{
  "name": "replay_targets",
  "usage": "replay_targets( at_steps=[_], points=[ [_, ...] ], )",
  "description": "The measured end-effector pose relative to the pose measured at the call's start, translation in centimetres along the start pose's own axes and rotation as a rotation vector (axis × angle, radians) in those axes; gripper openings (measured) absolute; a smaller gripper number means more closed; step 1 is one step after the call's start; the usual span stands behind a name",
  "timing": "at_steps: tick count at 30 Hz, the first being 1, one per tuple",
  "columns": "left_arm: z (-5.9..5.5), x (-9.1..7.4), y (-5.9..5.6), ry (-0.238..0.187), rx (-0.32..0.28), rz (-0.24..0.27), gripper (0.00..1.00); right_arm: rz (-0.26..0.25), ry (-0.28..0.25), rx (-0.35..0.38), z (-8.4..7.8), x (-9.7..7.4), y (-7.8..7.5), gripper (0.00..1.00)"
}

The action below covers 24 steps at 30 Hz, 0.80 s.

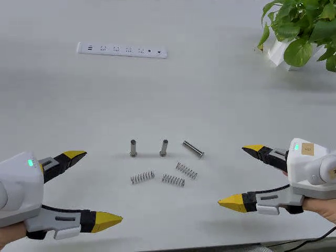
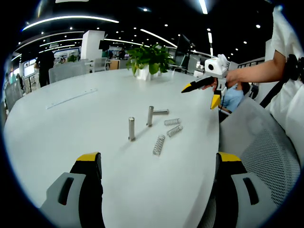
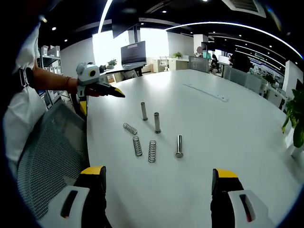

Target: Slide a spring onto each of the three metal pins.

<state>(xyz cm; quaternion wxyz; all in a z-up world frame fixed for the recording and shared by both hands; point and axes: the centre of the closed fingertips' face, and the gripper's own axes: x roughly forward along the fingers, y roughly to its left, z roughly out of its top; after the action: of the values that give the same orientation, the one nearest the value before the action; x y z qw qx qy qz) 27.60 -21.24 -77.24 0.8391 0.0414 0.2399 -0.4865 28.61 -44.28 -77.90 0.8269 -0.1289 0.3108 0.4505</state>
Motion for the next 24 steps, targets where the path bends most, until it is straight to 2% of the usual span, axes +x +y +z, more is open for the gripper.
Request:
replay_targets(
  at_steps=[11, 19, 24],
  points=[
    [0.3, 0.2, 0.0, -0.008, 0.001, -0.007, 0.99, 0.018, 0.011, -0.025, 2.2, 0.9, -1.0, 0.84],
    [0.4, 0.5, 0.1, -0.006, 0.007, -0.014, 0.99, 0.034, 0.013, -0.027, 4.4, 2.5, -1.7, 0.76],
    [0.4, 0.8, 0.2, -0.007, 0.009, -0.021, 0.98, 0.051, 0.035, -0.040, 5.5, 3.8, -1.9, 0.71]
  ],
)
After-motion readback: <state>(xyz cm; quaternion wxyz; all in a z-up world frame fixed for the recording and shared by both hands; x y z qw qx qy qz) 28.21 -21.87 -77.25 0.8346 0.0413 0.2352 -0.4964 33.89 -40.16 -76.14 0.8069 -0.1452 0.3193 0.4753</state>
